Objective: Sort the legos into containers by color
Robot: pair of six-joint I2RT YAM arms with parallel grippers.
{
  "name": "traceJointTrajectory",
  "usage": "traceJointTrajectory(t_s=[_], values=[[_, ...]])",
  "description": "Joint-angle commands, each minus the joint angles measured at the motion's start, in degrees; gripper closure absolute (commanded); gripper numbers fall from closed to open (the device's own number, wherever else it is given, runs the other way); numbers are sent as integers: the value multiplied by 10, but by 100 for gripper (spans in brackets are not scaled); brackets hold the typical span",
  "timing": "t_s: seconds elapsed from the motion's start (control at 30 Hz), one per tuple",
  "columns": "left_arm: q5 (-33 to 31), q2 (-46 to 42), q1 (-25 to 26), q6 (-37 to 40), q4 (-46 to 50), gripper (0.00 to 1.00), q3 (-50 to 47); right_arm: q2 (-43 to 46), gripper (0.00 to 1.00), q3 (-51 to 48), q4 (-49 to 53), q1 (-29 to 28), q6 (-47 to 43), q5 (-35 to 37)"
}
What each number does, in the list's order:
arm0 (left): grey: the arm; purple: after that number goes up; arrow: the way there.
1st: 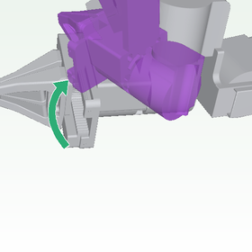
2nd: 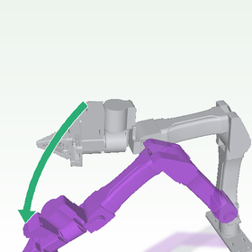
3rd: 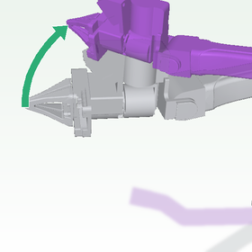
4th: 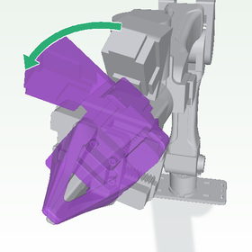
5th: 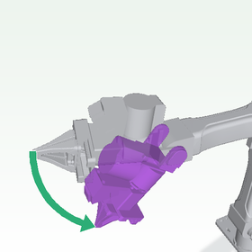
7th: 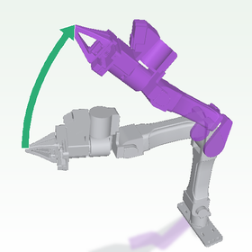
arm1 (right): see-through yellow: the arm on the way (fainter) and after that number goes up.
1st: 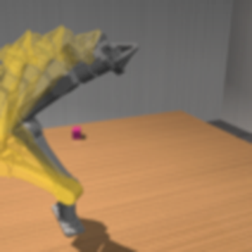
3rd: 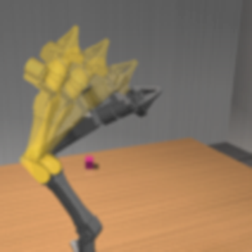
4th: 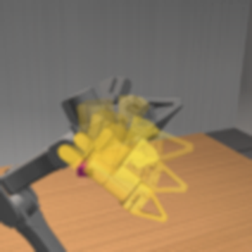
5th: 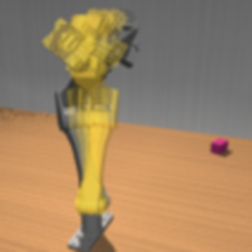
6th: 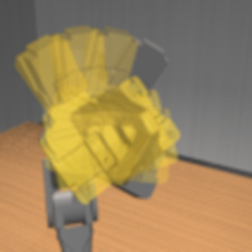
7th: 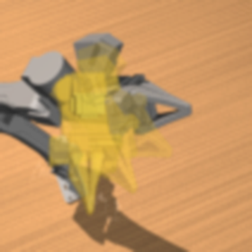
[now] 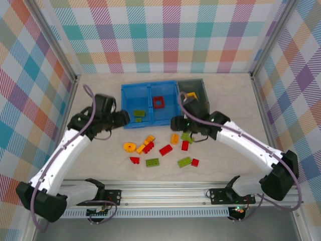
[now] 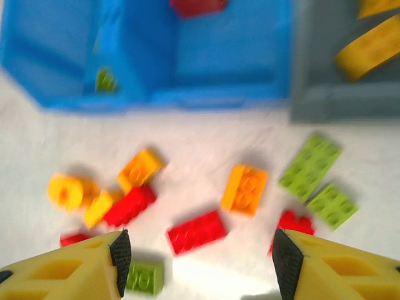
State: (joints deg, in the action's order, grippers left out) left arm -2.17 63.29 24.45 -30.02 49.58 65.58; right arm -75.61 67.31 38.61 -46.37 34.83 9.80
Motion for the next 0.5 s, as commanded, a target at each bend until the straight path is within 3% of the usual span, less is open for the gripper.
traceJointTrajectory(t_s=[0.0, 0.1, 0.23, 0.37, 0.47], values=[[-9, -38, 75, -117, 17, 43, -83, 31, 37, -45, -6, -75, -8, 30], [-27, -47, 174, -149, -21, 42, -141, 51, 37, -86, -8, -135, 21, 48], [-47, -29, 289, -135, -76, 34, -187, 95, 36, -136, 1, -195, 76, 50], [-42, 20, 303, -176, -60, 31, -190, 131, 35, -148, 50, -245, 120, 69], [-57, 39, 333, -291, -65, 33, -192, 157, 36, -148, 82, -270, 151, 86]])
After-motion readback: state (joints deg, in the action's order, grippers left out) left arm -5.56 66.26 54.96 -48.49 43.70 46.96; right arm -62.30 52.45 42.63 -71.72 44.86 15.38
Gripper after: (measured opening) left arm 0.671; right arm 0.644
